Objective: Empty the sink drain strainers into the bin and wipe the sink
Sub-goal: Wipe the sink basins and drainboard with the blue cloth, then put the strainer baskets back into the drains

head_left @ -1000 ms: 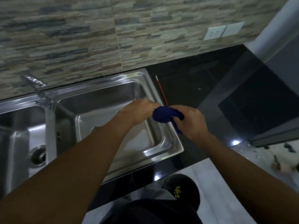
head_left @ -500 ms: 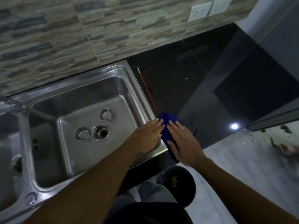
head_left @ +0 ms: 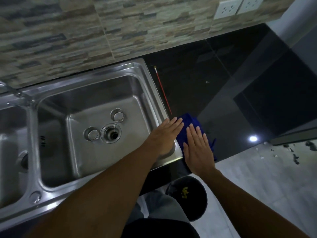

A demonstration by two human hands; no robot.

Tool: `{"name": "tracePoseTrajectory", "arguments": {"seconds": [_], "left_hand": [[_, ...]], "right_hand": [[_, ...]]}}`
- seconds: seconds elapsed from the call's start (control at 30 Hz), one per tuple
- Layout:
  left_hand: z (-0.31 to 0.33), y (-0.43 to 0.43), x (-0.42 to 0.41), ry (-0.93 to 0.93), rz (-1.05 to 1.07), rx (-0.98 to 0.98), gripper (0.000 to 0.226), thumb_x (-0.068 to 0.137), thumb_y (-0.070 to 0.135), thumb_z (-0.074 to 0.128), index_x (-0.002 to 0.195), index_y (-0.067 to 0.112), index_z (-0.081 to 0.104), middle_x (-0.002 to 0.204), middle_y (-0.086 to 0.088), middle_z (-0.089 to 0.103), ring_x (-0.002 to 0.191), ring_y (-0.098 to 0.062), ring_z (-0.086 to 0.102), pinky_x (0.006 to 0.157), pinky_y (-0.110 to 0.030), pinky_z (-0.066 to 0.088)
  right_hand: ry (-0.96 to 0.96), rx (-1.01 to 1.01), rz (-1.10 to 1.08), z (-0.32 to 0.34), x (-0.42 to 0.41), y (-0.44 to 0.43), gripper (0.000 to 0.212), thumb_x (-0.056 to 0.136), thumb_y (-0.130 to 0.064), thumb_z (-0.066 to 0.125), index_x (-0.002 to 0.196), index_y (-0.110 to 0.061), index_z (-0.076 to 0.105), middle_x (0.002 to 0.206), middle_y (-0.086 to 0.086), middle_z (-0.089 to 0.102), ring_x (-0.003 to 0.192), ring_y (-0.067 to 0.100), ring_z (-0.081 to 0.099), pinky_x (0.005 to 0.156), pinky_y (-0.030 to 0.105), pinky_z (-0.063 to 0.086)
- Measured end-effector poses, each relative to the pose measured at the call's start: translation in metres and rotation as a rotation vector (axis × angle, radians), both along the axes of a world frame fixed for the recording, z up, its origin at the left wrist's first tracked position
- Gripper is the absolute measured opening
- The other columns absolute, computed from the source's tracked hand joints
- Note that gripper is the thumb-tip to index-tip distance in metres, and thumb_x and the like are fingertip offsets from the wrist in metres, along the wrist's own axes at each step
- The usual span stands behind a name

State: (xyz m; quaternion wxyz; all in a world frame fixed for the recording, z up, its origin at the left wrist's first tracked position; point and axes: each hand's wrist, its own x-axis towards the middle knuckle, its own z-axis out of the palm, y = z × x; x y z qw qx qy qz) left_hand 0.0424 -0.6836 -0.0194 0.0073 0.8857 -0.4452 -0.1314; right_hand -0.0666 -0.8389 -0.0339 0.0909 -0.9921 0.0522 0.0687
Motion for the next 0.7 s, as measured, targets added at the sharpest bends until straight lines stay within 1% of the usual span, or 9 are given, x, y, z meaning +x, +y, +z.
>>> {"name": "tracePoseTrajectory", "arguments": {"seconds": [0.07, 0.13, 0.27, 0.4, 0.5, 0.6, 0.7], "left_hand": [[0.001, 0.015, -0.003, 0.024, 0.069, -0.058, 0.073, 0.095, 0.005, 0.037, 0.159, 0.012, 0.003, 0.168, -0.006, -0.001, 0.155, -0.02, -0.001, 0.126, -0.039, -0.002], [0.003, 0.035, -0.004, 0.041, 0.17, -0.108, 0.073, 0.095, 0.007, 0.039, 0.159, 0.013, 0.005, 0.168, -0.005, 0.002, 0.155, -0.019, 0.0, 0.126, -0.037, -0.001], [0.01, 0.087, -0.005, 0.065, 0.347, -0.115, 0.07, 0.097, 0.011, 0.039, 0.159, 0.012, 0.006, 0.168, -0.006, 0.005, 0.155, -0.02, 0.003, 0.126, -0.037, 0.002], [0.019, 0.146, -0.005, 0.012, 0.482, -0.103, 0.059, 0.103, 0.017, 0.033, 0.158, 0.008, 0.016, 0.166, -0.01, 0.014, 0.154, -0.023, 0.012, 0.125, -0.038, 0.005], [0.023, 0.189, -0.004, -0.014, 0.583, -0.094, 0.057, 0.104, 0.017, 0.032, 0.158, 0.008, 0.018, 0.166, -0.01, 0.016, 0.154, -0.024, 0.014, 0.124, -0.04, 0.01], [0.025, 0.233, -0.005, 0.006, 0.682, -0.088, 0.059, 0.103, 0.018, 0.033, 0.158, 0.009, 0.016, 0.166, -0.01, 0.015, 0.154, -0.024, 0.012, 0.125, -0.04, 0.008], [0.023, 0.279, -0.005, -0.013, 0.734, -0.076, 0.059, 0.103, 0.018, 0.036, 0.158, 0.009, 0.018, 0.166, -0.01, 0.017, 0.154, -0.024, 0.013, 0.125, -0.04, 0.009]], "right_hand": [[-0.018, 0.038, -0.014, 0.007, 0.004, 0.006, 0.06, 0.105, -0.032, 0.032, 0.159, -0.011, 0.016, 0.167, 0.007, 0.007, 0.155, 0.023, 0.0, 0.127, 0.044, 0.009], [-0.067, 0.087, 0.012, 0.014, 0.01, 0.016, 0.058, 0.103, -0.027, 0.038, 0.157, -0.009, 0.024, 0.166, 0.01, 0.014, 0.155, 0.025, 0.005, 0.127, 0.044, 0.01], [-0.129, 0.198, 0.173, 0.025, 0.027, 0.052, 0.054, 0.102, -0.024, 0.031, 0.155, -0.01, 0.029, 0.164, 0.007, 0.022, 0.155, 0.02, 0.009, 0.127, 0.039, 0.007], [-0.17, 0.253, 0.293, 0.028, 0.049, 0.097, 0.054, 0.098, -0.017, 0.039, 0.151, -0.008, 0.036, 0.16, 0.008, 0.033, 0.153, 0.02, 0.019, 0.127, 0.037, 0.011], [-0.173, 0.271, 0.363, 0.027, 0.063, 0.131, 0.052, 0.098, -0.015, 0.043, 0.149, -0.006, 0.042, 0.156, 0.009, 0.041, 0.151, 0.021, 0.026, 0.126, 0.037, 0.014], [-0.152, 0.257, 0.441, 0.024, 0.077, 0.166, 0.052, 0.096, -0.014, 0.045, 0.147, -0.004, 0.043, 0.154, 0.011, 0.044, 0.149, 0.024, 0.029, 0.126, 0.038, 0.015], [-0.107, 0.23, 0.481, 0.018, 0.091, 0.202, 0.055, 0.095, -0.012, 0.047, 0.148, -0.003, 0.041, 0.155, 0.011, 0.041, 0.15, 0.025, 0.027, 0.127, 0.038, 0.011]]}}
